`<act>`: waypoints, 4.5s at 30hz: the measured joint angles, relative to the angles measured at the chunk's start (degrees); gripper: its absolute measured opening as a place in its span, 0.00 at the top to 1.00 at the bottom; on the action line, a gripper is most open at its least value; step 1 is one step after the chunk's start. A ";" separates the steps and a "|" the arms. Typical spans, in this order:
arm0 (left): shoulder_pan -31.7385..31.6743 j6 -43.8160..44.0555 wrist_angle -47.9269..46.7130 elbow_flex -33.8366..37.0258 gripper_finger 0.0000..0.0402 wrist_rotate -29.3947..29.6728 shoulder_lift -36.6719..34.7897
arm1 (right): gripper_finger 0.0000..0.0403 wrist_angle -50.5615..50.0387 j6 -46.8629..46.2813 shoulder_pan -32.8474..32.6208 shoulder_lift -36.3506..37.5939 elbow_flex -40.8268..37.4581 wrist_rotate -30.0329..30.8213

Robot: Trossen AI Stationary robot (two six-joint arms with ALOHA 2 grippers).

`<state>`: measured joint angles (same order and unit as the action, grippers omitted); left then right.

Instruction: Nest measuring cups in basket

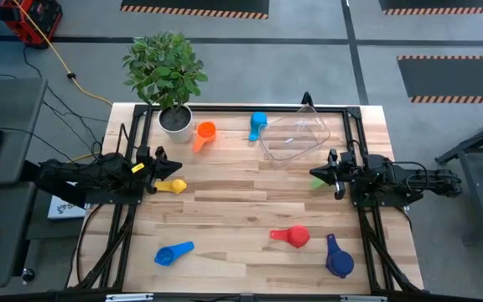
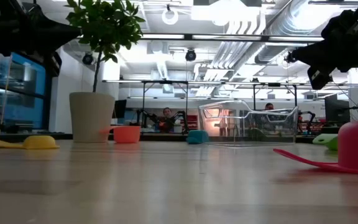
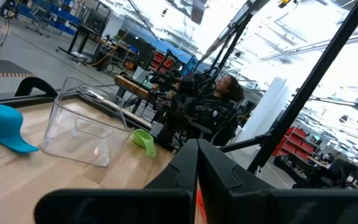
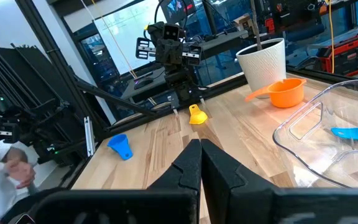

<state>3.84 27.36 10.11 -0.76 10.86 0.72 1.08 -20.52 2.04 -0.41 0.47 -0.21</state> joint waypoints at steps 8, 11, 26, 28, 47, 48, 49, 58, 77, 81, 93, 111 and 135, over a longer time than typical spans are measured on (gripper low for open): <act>0.00 0.01 0.00 -0.01 1.00 0.00 0.01 | 1.00 0.00 -0.02 0.00 -0.02 0.00 0.01; 0.00 -0.03 0.00 -0.01 1.00 -0.01 0.00 | 1.00 0.00 0.00 0.01 -0.01 0.00 0.01; -0.07 -1.08 0.80 -0.01 1.00 6.42 0.01 | 1.00 0.00 0.01 0.00 0.01 0.00 0.01; -0.07 -2.72 2.63 0.01 1.00 9.25 0.01 | 1.00 0.00 -0.01 0.00 0.01 0.00 0.01; -4.85 -18.92 5.96 -18.55 0.66 19.50 41.73 | 1.00 0.00 -0.02 0.00 0.01 0.00 0.01; -5.06 -18.74 4.23 -20.69 0.63 19.50 44.01 | 1.00 -0.01 -0.01 0.00 0.00 0.00 0.01; -5.32 -18.38 2.08 -22.58 0.60 19.43 45.97 | 1.00 -0.02 0.01 0.01 -0.02 0.00 0.01; -5.75 -16.95 -3.65 -28.94 0.49 12.86 56.14 | 1.00 0.00 -0.01 0.00 0.01 0.00 0.05; -6.58 -20.30 32.85 -11.05 0.50 -1.31 54.19 | 1.00 0.00 0.43 0.01 -0.02 0.00 0.06; -7.44 -20.43 33.13 -10.98 0.50 -5.86 53.68 | 1.00 0.22 6.50 0.22 -0.01 0.00 1.81; -12.38 -20.51 31.60 -10.96 0.50 -6.20 53.67 | 1.00 23.78 2.79 0.22 -0.01 0.07 24.32; -15.45 -16.47 32.22 -10.97 0.50 -6.22 53.69 | 0.71 12.18 -3.94 0.17 -16.58 11.40 17.13; -15.39 -10.93 28.91 -10.96 0.50 -10.44 53.69 | 0.53 -58.77 -52.36 -16.09 -38.41 33.05 -1.19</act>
<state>-11.55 16.43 39.02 -11.73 0.43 54.41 -57.69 -72.88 -14.05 -38.82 33.52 -1.41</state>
